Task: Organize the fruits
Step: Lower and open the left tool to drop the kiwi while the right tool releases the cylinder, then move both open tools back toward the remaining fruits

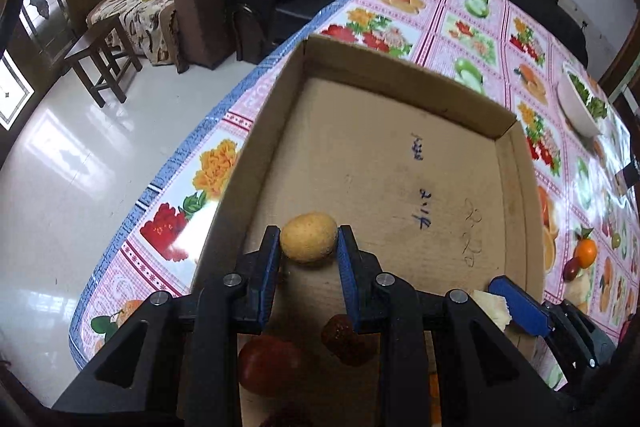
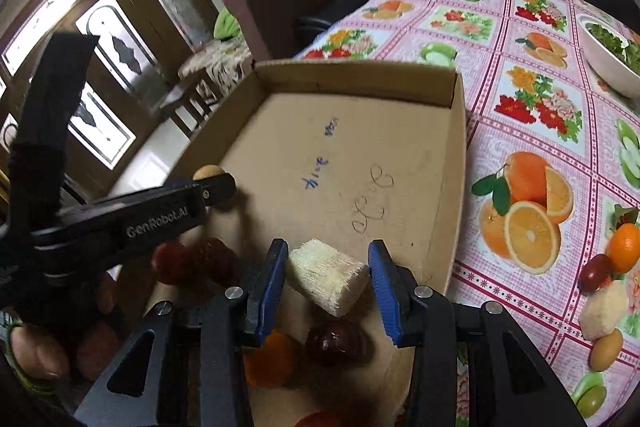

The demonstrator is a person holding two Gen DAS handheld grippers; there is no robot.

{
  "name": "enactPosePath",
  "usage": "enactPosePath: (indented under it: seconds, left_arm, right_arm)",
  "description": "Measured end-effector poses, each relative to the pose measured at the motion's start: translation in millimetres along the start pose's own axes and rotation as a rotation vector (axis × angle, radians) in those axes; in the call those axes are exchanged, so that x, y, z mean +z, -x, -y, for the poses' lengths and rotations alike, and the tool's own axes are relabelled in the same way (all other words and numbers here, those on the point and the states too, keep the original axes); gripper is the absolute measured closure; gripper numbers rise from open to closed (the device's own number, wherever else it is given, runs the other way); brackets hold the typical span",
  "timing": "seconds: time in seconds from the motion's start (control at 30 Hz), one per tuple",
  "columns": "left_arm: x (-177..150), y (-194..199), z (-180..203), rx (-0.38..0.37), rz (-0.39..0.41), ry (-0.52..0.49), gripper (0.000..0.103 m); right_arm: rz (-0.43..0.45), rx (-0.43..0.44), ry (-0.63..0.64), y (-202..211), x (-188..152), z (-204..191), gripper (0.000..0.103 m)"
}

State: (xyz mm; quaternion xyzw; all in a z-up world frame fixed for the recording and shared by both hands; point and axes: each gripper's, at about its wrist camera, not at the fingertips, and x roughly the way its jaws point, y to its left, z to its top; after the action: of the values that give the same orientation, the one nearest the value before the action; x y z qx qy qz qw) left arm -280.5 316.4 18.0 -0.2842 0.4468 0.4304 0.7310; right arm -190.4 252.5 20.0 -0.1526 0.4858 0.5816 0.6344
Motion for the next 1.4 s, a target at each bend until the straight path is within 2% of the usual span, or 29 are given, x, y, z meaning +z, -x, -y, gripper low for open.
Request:
enactPosePath:
  seconds: [0.2,0.23,0.27,0.33,0.77,1.03,1.4]
  left_arm:
    - [-5,6,3,0.011,0.005,-0.017,0.076]
    - [-6,8,2,0.002,0.005,-0.013,0.073]
    - [-7,11,1,-0.003,0.006,-0.01,0.063]
    - [-9,16,-1,-0.007,0.018,-0.005,0.055]
    - [-35,60,6,-0.021,0.123,0.001,0.055]
    - [-51,78,26,-0.047,0.152,-0.039,0.055]
    - [-68,96,49,-0.074,0.172,-0.082,0.056]
  right_arm:
    - [-0.002,-0.002,0.011,-1,1,-1,0.057]
    - [0.0,-0.004,0.012,0,0,-1,0.056]
    - [0.003,-0.008,0.013,2,1,-1,0.052]
    - [0.016,-0.015,0.016,8,-1,-2,0.043]
    - [0.12,-0.002,-0.027,67,-26,9,0.041]
    - [0.182,-0.013,-0.083,109,-48,32,0.041]
    - [0.227,-0.05,-0.172,144,-79,71,0.041]
